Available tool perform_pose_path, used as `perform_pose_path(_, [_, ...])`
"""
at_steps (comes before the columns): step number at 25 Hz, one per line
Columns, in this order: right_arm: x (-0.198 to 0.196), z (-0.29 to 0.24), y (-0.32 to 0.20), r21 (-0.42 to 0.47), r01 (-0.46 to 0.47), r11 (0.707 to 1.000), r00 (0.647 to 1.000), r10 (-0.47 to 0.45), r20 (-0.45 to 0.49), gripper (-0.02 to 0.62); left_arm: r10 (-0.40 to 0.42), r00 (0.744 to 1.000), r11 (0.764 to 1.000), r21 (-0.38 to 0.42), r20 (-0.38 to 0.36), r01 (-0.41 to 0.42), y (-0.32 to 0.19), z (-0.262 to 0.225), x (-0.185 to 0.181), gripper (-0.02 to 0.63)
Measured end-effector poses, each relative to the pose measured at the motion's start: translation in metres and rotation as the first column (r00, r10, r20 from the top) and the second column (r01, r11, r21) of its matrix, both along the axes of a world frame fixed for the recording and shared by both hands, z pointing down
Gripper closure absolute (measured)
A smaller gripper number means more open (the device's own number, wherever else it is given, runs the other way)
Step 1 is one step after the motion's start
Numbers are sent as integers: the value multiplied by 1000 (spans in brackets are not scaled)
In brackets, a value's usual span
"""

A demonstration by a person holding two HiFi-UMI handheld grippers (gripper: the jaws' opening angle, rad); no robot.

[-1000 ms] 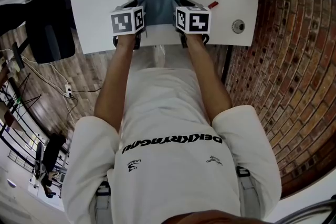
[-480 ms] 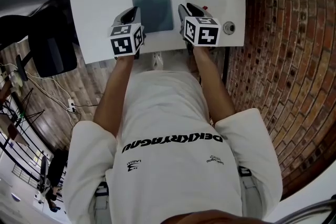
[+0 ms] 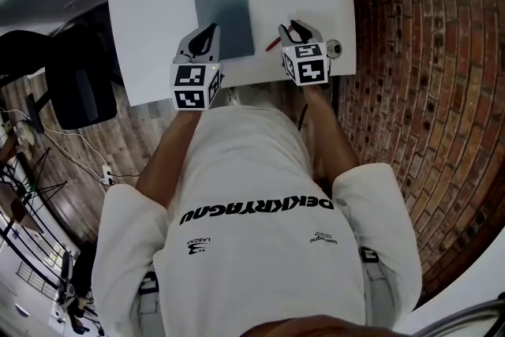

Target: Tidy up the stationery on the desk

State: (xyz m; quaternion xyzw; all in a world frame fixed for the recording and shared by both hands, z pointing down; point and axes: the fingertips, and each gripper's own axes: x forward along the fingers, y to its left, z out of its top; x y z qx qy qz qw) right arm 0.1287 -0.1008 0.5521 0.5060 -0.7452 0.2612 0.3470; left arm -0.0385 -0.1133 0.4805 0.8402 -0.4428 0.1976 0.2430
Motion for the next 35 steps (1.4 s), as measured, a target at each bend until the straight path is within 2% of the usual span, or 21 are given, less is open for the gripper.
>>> perform_pose_path(3, [2, -3, 3, 6, 130, 992, 983, -128, -134, 482, 31, 999, 999, 28, -6, -31, 8, -13, 4, 607])
perform_pose_path(5, [6, 0, 6, -10, 140, 990, 977, -140, -160, 482, 45, 999, 998, 44, -8, -45, 13, -20, 6, 607])
perform_pose_path(8, [16, 13, 10, -33, 69, 997, 984, -73, -163, 483, 61, 998, 996, 68, 12, -62, 19, -22, 2, 607])
perform_pose_path(11, [26, 35, 17, -110, -104, 988, 994, 100, -38, 483, 66, 998, 995, 78, 19, -67, 23, -24, -1, 607])
perform_pose_path(12, [28, 41, 20, -154, -172, 973, 984, 177, 23, 483, 63, 998, 995, 80, 18, -64, 23, -25, -2, 607])
perform_pose_path(15, [33, 57, 30, -278, -326, 904, 914, 377, 153, 479, 53, 999, 996, 77, 14, -53, 26, -26, -6, 607])
perform_pose_path(18, [36, 65, 33, -337, -390, 857, 863, 468, 189, 479, 59, 998, 997, 59, 2, -59, 30, -24, -9, 607])
perform_pose_path(21, [33, 73, 31, -404, -440, 802, 796, 556, 239, 479, 55, 998, 997, 58, 2, -55, 30, -24, -15, 607])
perform_pose_path(27, [32, 88, 32, -524, -501, 689, 673, 691, 264, 480, 23, 1000, 998, 55, -18, -22, 31, -29, -22, 607])
perform_pose_path(32, [35, 91, 32, -564, -540, 625, 619, 749, 237, 495, 16, 1000, 999, 50, -25, -15, 36, -29, -23, 607])
perform_pose_path(35, [35, 92, 33, -583, -545, 603, 608, 763, 220, 512, 7, 1000, 998, 57, -18, -6, 37, -26, -28, 607])
